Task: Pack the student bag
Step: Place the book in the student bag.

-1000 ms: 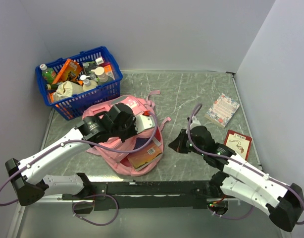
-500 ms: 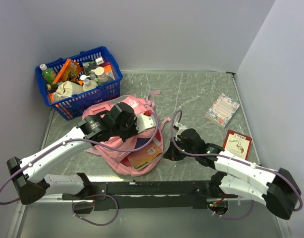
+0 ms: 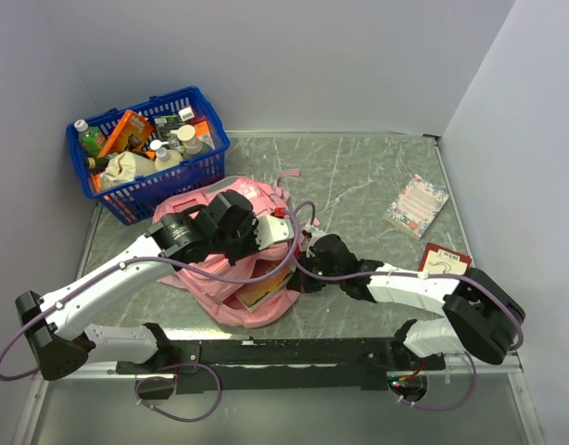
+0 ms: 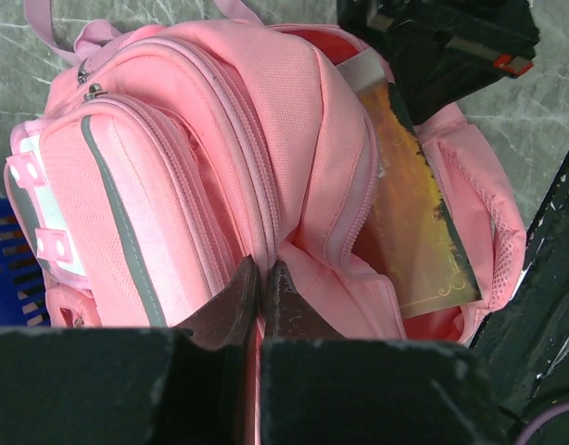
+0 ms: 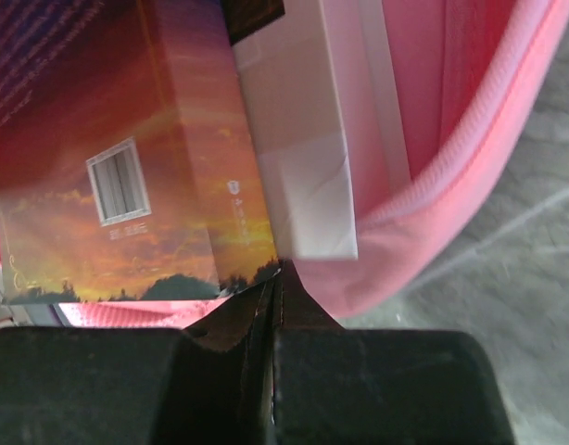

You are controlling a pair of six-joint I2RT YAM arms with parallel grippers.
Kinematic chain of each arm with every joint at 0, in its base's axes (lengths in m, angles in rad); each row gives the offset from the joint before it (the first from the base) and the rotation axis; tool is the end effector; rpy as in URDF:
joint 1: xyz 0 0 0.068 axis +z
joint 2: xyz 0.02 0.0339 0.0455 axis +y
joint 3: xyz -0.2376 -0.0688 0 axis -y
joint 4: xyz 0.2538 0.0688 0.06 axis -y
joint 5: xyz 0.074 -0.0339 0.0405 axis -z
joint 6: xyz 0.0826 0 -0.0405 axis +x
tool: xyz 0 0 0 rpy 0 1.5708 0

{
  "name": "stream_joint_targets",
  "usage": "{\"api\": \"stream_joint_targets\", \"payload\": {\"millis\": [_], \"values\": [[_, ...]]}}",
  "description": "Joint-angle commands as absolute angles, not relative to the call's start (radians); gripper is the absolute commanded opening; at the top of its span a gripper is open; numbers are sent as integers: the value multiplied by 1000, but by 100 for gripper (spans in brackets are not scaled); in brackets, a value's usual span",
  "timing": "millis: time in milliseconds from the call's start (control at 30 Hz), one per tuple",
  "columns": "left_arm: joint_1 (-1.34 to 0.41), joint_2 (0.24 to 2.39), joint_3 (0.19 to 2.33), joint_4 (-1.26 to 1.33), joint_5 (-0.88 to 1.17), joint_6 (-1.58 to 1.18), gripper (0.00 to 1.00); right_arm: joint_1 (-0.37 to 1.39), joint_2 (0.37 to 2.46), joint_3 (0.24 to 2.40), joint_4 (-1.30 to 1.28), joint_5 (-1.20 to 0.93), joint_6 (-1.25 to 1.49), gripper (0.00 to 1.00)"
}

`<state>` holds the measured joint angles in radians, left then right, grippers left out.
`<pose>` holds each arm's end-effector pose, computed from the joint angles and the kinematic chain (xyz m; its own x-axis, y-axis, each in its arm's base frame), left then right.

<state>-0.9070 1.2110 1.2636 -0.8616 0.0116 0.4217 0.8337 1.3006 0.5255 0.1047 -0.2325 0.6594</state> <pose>0.1808 -0.2327 0.2958 -0.0824 0.7696 -0.6332 0.9056 0.3231 0.2749 0.1881 0.2355 0.1118 -0.8458 -0.0448 -0.5316 -0.4095 0.6931 0.5932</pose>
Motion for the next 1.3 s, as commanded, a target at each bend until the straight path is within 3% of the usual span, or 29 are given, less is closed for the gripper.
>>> {"api": "stream_joint_targets", "payload": {"millis": [0, 233, 633, 900, 1067, 1267], "values": [[-917, 1183, 1324, -749, 92, 456, 1, 839, 1335, 624, 321, -207, 700, 0], [-917, 1166, 1287, -742, 103, 456, 1, 841, 1250, 601, 330, -115, 744, 0], [-917, 1152, 1289, -761, 114, 466, 1, 859, 1525, 750, 499, -169, 859, 0], [-917, 1137, 1260, -752, 109, 460, 1, 864, 1424, 701, 463, -137, 850, 0], [-917, 1121, 1221, -732, 86, 443, 1, 891, 1256, 529, 563, -146, 819, 0], [-919, 1123, 1160, -727, 126, 403, 1, 940, 1236, 503, 503, -103, 808, 0]]}}
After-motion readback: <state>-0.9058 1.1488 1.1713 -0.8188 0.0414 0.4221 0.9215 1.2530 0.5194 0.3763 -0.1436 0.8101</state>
